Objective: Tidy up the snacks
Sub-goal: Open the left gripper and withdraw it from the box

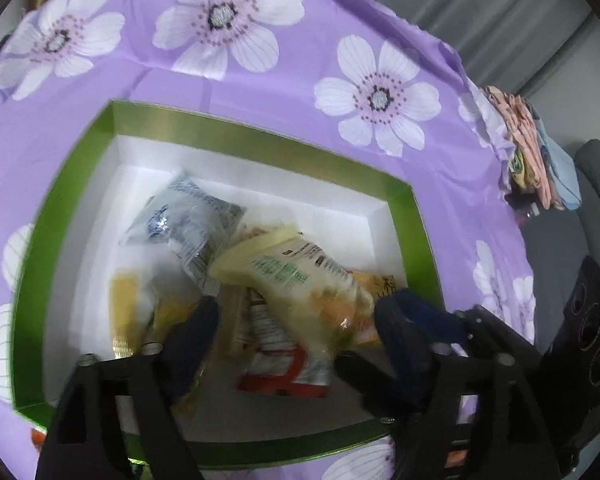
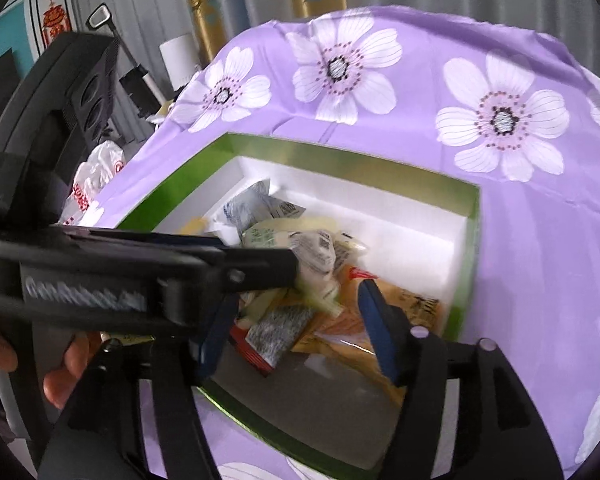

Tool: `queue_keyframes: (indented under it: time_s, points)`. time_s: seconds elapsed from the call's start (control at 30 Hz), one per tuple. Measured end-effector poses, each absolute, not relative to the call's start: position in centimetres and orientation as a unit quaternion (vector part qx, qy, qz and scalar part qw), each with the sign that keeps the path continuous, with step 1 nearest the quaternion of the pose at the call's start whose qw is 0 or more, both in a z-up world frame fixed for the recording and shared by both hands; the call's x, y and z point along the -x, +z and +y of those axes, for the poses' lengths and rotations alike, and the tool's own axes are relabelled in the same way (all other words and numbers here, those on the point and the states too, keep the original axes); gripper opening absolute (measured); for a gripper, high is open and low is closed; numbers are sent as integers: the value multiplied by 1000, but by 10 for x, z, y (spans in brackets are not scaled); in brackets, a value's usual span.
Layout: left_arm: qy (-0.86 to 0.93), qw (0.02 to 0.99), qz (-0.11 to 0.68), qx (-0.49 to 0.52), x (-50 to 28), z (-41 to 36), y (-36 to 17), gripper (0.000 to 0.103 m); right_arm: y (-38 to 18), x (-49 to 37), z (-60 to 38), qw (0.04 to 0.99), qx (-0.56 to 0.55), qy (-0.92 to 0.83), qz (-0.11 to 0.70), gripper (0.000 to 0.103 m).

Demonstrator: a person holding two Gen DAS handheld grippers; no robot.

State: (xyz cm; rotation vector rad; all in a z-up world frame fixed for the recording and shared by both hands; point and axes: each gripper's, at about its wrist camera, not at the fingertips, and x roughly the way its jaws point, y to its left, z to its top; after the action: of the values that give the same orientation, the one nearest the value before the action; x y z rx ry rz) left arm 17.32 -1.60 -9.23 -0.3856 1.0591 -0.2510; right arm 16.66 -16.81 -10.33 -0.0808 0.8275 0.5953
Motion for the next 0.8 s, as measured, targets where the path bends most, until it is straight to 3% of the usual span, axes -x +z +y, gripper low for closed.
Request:
queue_keyframes:
  time_s: [0.3,0.43,0.63,0.8]
  points:
    - [-107,857,471,178,-153,1,-60,83,-85,-141,-202,889,-7,267,372,77]
    - [-108,871,447,173,-135,10,-39,95,-78,-124,-211,893,-25,268,361,80]
    - [-98,885,428,158,-101,28,-19,95,-76,-94,-224,899,-46,256,353,93]
    - [-74,891,421,157,-69,55,-13,95,-81,-75,-232,892,-67,257,367,95]
